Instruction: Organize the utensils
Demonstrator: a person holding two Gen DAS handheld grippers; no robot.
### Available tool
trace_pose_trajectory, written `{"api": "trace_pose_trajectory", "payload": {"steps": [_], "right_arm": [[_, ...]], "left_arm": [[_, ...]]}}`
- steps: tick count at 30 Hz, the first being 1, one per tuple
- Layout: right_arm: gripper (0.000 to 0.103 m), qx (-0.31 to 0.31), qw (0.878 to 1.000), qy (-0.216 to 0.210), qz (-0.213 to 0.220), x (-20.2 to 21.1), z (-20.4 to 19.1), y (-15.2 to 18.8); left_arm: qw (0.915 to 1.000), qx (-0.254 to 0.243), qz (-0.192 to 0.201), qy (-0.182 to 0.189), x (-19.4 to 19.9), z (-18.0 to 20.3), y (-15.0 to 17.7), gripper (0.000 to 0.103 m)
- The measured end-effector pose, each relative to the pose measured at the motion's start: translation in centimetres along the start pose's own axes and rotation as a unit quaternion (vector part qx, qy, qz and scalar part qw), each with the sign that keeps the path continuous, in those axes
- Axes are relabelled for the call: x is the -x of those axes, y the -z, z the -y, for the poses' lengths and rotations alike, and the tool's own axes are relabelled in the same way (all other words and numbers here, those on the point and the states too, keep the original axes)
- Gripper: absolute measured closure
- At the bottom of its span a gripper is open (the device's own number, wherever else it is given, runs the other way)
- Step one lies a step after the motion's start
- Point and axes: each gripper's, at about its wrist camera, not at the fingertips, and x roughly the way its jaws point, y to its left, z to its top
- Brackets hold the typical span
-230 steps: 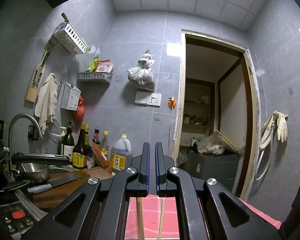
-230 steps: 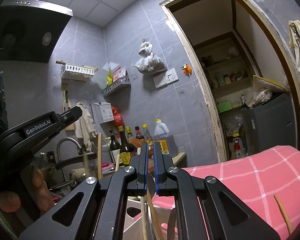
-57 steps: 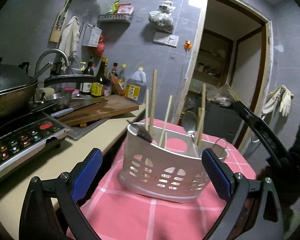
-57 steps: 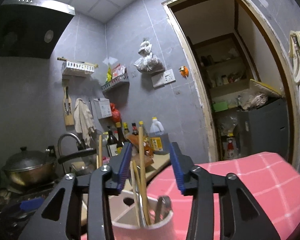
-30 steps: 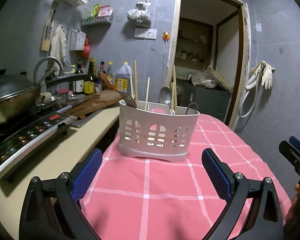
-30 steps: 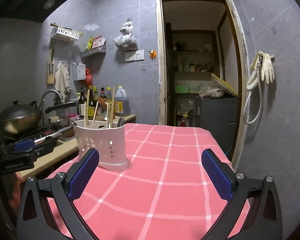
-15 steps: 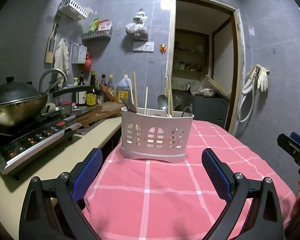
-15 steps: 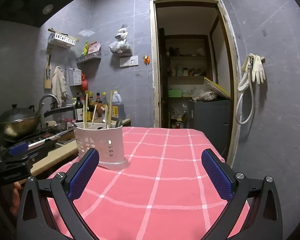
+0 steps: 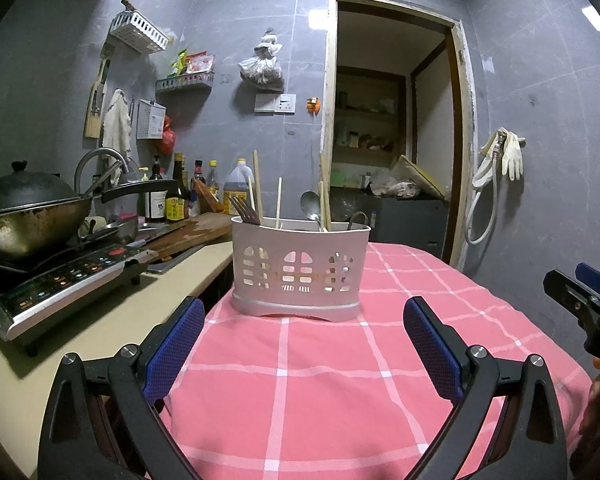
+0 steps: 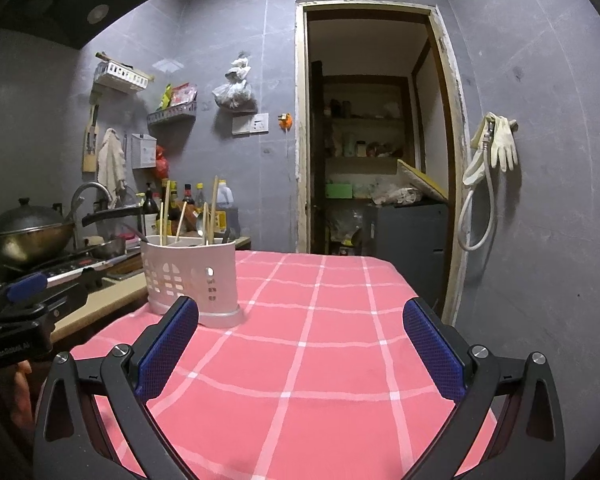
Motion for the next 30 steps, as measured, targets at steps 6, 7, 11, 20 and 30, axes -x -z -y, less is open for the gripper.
{"api": "trace_pose_trajectory", "payload": {"steps": [6,7,11,20,30], "right_arm": [[0.0,-0.004,1.0,0.002,-0.002,0.1,0.23,0.16],[0.0,-0.003,1.0,0.002,-0.002,0.09,0.23,0.18],[0.0,-0.004,1.0,0.001,-0.002,0.06,0.21,0.19],[0.0,-0.005,1.0,0.001,-0.002,0.06,0.16,0.18],[0.0,-0.005,1.0,0.001,-0.002,0.06,0.14,0.17]], "left_arm": [[1.0,-0.002,0.001,0.001,0.06,0.21,0.12,0.005],[1.0,-0.002,0.001,0.0,0.02,0.27,0.11,0.005],[1.0,-0.001,0.001,0.0,0.04,0.25,0.12,0.005],[1.0,-0.002,0.0,0.001,0.05,0.22,0.1,0.005],[1.0,-0.001,0.0,0.001,0.04,0.14,0.09,0.005]]}}
